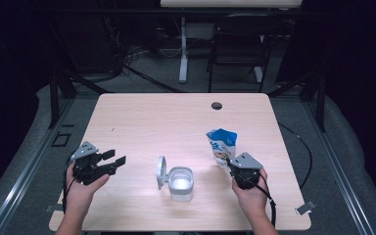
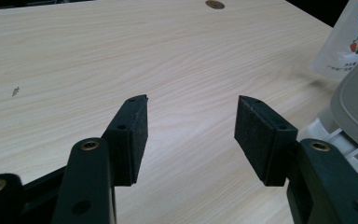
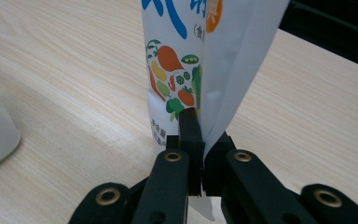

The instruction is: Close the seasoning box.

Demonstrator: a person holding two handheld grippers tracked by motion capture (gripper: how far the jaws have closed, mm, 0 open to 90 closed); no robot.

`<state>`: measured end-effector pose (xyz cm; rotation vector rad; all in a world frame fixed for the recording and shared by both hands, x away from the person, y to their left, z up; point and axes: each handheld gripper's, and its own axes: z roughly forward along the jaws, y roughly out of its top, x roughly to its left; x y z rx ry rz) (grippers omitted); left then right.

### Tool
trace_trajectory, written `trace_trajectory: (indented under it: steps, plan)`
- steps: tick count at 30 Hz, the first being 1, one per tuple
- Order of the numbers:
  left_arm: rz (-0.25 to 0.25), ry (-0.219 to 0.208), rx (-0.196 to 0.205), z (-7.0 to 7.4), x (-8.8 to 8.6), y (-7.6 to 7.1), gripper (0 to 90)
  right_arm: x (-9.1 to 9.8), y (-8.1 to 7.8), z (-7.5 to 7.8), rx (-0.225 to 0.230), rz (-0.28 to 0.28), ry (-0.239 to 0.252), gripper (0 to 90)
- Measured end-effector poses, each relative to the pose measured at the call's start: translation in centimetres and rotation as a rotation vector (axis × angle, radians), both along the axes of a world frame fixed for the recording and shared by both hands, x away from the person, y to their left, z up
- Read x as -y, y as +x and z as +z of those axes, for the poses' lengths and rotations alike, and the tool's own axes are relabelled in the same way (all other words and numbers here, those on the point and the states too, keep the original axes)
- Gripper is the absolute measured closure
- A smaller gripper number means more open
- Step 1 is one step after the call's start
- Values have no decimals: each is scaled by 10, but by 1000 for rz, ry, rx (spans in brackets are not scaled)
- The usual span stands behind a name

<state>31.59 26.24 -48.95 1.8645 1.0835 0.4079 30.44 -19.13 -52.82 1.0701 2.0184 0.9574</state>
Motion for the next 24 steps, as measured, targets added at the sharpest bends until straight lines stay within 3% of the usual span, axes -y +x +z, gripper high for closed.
trace_trajectory:
  steps: [16,24]
  plan:
    - [-23,6,8,3,7,-2,447,2,4,-15,-68,-22,-4,890]
    - [-32,9,15,4,10,-3,447,6,1,-16,-72,-17,6,863]
